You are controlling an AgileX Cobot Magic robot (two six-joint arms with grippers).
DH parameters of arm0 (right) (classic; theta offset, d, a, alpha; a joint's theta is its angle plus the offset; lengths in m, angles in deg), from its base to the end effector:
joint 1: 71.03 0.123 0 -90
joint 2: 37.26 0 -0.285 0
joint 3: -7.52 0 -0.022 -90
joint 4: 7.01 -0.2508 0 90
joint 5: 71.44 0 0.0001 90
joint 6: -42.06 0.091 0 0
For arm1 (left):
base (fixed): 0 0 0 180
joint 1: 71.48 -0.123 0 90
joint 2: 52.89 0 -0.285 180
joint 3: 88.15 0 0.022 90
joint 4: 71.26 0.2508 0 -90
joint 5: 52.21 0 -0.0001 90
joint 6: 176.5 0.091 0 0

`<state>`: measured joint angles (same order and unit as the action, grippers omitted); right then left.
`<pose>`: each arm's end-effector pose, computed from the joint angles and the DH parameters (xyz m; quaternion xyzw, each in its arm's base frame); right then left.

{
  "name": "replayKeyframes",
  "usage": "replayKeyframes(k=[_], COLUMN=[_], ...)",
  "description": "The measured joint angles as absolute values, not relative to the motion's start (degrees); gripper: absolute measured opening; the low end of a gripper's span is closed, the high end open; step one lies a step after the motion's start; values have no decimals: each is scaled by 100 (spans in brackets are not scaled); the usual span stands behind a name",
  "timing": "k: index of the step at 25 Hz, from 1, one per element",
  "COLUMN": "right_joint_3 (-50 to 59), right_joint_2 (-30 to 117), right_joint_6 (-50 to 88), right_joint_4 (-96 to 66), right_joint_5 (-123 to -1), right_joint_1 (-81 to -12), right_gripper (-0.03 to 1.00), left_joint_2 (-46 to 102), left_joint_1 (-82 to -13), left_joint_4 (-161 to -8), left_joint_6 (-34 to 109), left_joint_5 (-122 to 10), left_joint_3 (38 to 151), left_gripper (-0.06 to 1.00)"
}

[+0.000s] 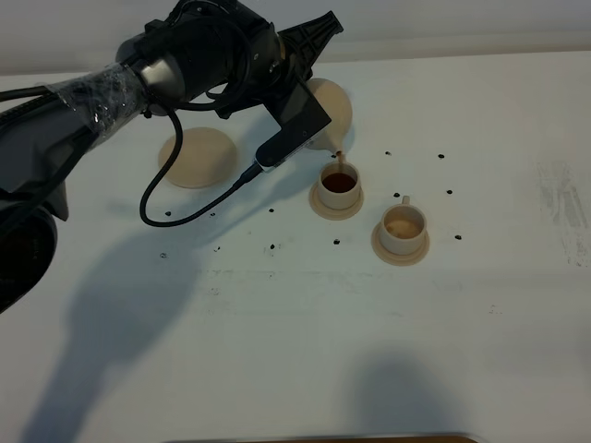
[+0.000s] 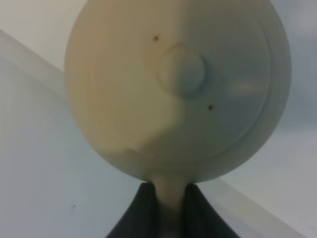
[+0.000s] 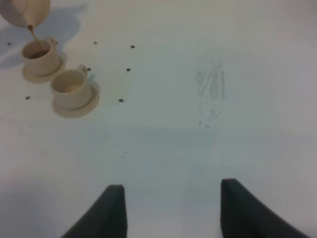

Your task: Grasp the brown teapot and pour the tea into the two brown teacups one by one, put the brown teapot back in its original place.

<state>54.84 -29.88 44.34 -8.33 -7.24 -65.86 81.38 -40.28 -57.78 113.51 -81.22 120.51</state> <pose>-0.0112 0.0009 0.2784 -0.0227 0.8608 0.0445 0.5064 0.4428 -0.2561 0.2180 0.8884 0.2356 0.3143 0.2375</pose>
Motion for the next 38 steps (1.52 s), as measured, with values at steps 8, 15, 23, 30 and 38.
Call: replayKeyframes(k=[8, 15, 23, 30, 38], right_joint_3=[5484, 5484, 5484, 5484, 5484], right_joint_2=[-2988, -2988, -2988, -2988, -2988], right_joint_6=[4434, 4434, 4441, 4441, 4435], right_joint_4=[-833, -833, -833, -833, -833], right_joint_5=[-724, -724, -724, -724, -724], right_joint_1=[-6586, -6586, -6586, -6586, -6586], right_gripper=[44, 44, 44, 44, 44], left_joint_2=[8138, 8138, 8138, 8138, 8138], left_joint_1=[-4028, -4028, -4023, -4022, -4017], left_joint_4=[-5756, -5756, -5756, -5767, -5967], left_joint_6=[11362, 11362, 11362, 11362, 11111], left_joint_5=[-8122, -8122, -8122, -8235, -8506], left_joint_3=[12051, 12051, 12051, 12051, 12051], left_gripper=[9, 9, 9, 9, 9])
